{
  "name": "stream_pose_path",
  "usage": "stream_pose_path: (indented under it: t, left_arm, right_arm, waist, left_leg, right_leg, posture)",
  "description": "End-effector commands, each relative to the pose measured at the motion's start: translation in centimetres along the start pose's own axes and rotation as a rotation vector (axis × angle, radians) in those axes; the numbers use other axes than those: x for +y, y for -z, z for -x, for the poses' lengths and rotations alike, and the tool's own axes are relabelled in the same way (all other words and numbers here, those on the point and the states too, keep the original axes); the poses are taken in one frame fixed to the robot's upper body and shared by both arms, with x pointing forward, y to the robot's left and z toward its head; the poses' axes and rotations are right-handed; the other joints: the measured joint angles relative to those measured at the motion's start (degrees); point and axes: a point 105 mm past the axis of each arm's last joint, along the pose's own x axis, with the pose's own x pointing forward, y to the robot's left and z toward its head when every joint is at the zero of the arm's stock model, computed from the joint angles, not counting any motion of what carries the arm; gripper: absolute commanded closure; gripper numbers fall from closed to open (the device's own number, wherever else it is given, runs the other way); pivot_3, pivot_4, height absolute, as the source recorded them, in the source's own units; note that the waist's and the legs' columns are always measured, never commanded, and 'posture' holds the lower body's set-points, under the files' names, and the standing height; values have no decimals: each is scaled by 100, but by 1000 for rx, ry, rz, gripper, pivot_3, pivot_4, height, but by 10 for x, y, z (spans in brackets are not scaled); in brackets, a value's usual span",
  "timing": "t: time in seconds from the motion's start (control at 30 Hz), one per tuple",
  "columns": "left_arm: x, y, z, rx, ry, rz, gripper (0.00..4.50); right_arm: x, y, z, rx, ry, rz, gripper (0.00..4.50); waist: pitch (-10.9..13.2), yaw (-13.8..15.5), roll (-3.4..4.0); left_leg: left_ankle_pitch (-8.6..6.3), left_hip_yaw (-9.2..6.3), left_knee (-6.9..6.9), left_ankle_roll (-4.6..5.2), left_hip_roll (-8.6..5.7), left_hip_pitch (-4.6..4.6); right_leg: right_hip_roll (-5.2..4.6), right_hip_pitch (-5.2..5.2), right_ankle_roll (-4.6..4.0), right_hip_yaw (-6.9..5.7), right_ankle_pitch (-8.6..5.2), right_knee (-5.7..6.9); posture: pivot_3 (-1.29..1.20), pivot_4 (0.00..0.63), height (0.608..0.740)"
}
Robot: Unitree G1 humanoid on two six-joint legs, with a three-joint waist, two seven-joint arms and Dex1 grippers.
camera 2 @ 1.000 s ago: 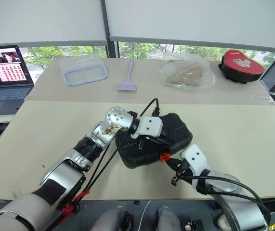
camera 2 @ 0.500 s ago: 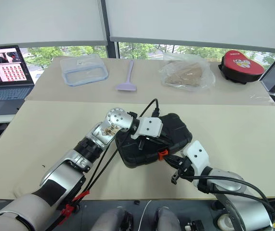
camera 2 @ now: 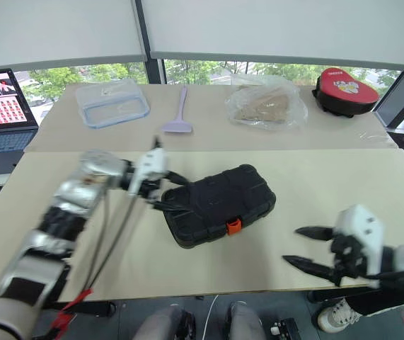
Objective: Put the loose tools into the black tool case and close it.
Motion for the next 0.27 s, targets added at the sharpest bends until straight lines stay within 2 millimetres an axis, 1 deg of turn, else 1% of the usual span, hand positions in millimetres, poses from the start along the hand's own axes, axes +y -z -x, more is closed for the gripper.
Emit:
stream_pose_path:
  t: [0.03,0.07,0.13,0.2,0.23,0.27]
  left_arm:
    - [-30,2,58,-36,-22,113,0]
    - [-34,6,71,-39,-66,158,0]
    - [-36,9,83,-60,-147,203,0]
    - [-40,9,90,-84,-189,237,0]
    - [-42,9,90,-92,-198,248,0]
    - [-44,10,91,-98,-216,256,0]
  right_arm:
    - [-17,-14,25,-49,-20,0,50]
    - [-23,-15,29,-56,-9,0,50]
    - [-30,-13,33,-65,-2,-27,50]
    - [-32,-11,35,-67,-12,-51,50]
    - [-32,-10,36,-67,-15,-56,50]
    - [-33,-9,36,-65,-18,-58,50]
  waist:
    - [33,16,26]
    - [45,12,35]
    - [57,83,37]
    - [64,186,47]
    - [66,221,49]
    - [66,221,49]
  left_leg:
    - [0,0,0,0,0,0]
    - [-1,1,0,0,-1,-1]
    - [-1,-3,0,-1,-3,0]
    - [-4,-17,3,-6,-12,2]
    - [-30,-18,2,-45,-22,2]
    - [-31,-17,1,-46,-26,1]
  right_leg:
    - [-1,0,0,0,-1,-2]
    - [-3,1,1,1,-1,-6]
    - [-5,6,6,-5,-6,-9]
    - [-14,6,17,-11,-15,-9]
    - [-29,6,19,-11,-15,-6]
    - [-34,8,20,-11,-15,-4]
  posture:
    - [0,150,728]
    - [0,150,728]
    - [0,150,728]
    - [0,150,728]
    - [0,150,728]
    - [0,150,728]
